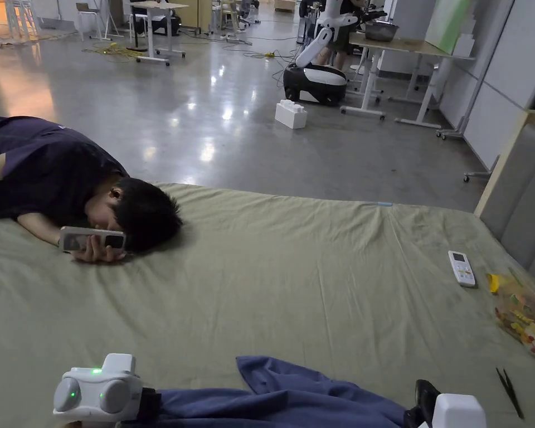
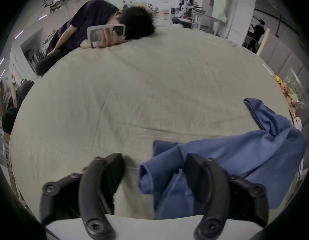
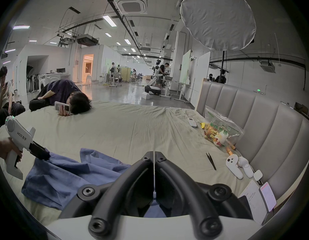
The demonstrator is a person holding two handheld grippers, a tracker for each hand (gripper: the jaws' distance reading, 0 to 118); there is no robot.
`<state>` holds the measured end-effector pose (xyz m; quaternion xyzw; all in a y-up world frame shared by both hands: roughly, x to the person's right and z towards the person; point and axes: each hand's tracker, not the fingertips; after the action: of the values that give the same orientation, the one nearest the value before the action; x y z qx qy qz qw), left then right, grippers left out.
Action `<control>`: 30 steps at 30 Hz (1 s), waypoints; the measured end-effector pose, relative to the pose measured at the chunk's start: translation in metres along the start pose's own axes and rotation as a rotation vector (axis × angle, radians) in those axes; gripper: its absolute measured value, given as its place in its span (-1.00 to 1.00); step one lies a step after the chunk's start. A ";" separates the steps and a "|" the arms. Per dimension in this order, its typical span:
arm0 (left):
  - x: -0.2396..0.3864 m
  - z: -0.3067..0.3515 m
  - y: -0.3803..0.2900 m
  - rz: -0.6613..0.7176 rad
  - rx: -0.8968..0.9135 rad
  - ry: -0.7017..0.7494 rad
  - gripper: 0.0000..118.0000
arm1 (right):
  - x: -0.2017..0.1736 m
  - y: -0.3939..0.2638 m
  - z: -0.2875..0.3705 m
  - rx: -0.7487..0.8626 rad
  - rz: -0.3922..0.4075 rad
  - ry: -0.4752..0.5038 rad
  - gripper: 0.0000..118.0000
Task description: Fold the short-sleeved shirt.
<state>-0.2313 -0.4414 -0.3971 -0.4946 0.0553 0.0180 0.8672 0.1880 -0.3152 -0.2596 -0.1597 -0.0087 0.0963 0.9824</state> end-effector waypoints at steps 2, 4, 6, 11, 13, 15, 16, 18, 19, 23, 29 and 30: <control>0.008 0.003 -0.002 -0.026 0.016 -0.019 -0.07 | 0.001 -0.002 0.001 -0.006 -0.001 -0.002 -0.97; 0.023 0.033 -0.010 -0.092 0.045 -0.054 -0.63 | 0.003 -0.004 0.001 -0.012 -0.009 -0.004 -0.97; 0.032 0.037 -0.014 -0.141 0.033 -0.045 -0.77 | 0.006 -0.006 0.003 -0.017 -0.035 -0.004 -0.97; 0.029 0.068 -0.023 -0.062 0.076 -0.079 -0.81 | 0.023 -0.009 0.012 -0.034 -0.084 -0.016 -0.97; 0.026 0.090 -0.030 -0.054 0.151 -0.090 -0.81 | 0.032 -0.010 0.017 -0.028 -0.072 -0.031 -0.97; 0.010 0.101 -0.014 -0.038 0.193 -0.110 -0.81 | 0.043 -0.010 0.019 -0.029 -0.071 -0.045 -0.97; 0.007 0.112 -0.016 -0.023 0.217 -0.128 -0.81 | 0.048 -0.011 0.020 -0.032 -0.070 -0.053 -0.97; 0.004 0.131 -0.019 -0.002 0.253 -0.127 -0.81 | 0.057 -0.013 0.020 -0.058 -0.066 -0.064 -0.97; -0.008 0.115 -0.013 -0.007 0.267 -0.130 -0.81 | 0.061 -0.017 0.020 -0.077 -0.073 -0.065 -0.96; -0.010 0.136 -0.014 -0.023 0.315 -0.126 -0.81 | 0.069 -0.036 0.012 -0.225 -0.053 -0.059 -0.50; -0.014 0.146 -0.018 -0.019 0.346 -0.133 -0.81 | 0.056 -0.075 0.001 -0.487 -0.085 0.011 0.09; -0.014 0.146 -0.018 -0.025 0.345 -0.131 -0.81 | 0.053 -0.081 -0.002 -0.517 -0.074 0.023 0.09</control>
<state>-0.2320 -0.3252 -0.3065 -0.3369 -0.0050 0.0298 0.9411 0.2553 -0.3814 -0.2361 -0.4062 -0.0278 0.0531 0.9118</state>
